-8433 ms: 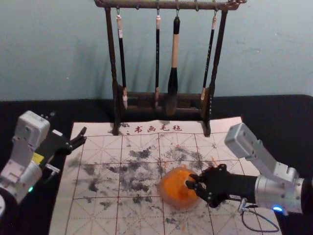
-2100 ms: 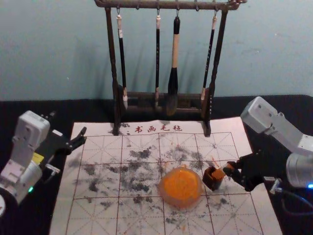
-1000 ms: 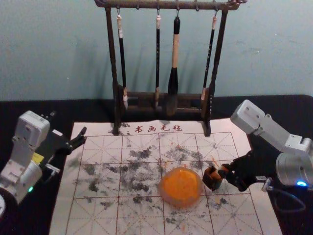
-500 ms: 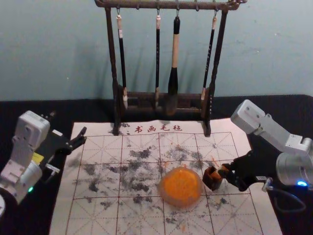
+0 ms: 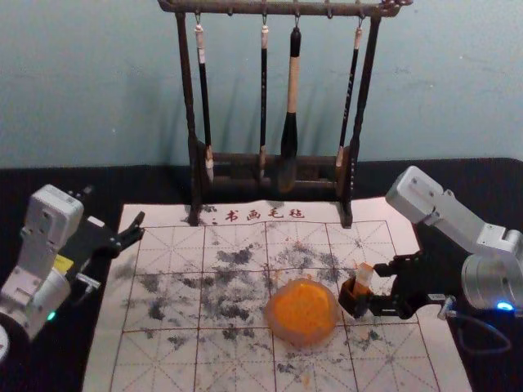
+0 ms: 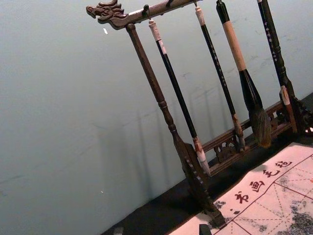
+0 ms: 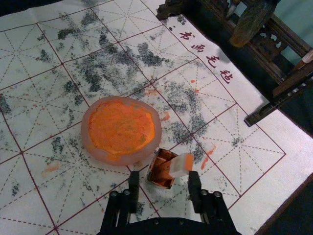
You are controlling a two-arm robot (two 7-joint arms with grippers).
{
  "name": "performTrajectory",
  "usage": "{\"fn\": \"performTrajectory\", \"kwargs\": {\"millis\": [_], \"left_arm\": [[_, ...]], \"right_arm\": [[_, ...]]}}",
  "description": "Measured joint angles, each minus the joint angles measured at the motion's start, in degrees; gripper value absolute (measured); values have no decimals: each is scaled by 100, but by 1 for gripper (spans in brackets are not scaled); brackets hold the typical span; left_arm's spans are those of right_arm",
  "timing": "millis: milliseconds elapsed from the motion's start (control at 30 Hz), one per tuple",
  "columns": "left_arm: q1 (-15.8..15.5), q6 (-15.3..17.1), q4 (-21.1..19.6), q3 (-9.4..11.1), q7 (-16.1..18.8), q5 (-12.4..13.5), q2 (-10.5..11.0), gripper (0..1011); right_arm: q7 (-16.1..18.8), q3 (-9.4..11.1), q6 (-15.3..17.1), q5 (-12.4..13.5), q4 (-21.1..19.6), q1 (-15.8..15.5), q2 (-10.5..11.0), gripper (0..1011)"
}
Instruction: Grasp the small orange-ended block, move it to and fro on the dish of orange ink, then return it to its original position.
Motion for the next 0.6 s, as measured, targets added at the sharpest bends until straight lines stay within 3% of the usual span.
{"fn": "performTrajectory", "kwargs": {"millis": [367, 533, 600], "left_arm": [[0, 0, 0, 0, 0, 0, 0, 1001], [0, 0, 0, 0, 0, 0, 0, 1001], [0, 0, 0, 0, 0, 0, 0, 1001]], "right_arm": [[0, -1, 0, 3, 0, 0, 0, 894], [0, -1, 0, 3, 1, 0, 0, 1003], [-39, 15, -29, 1, -20, -26, 1, 1000]]}}
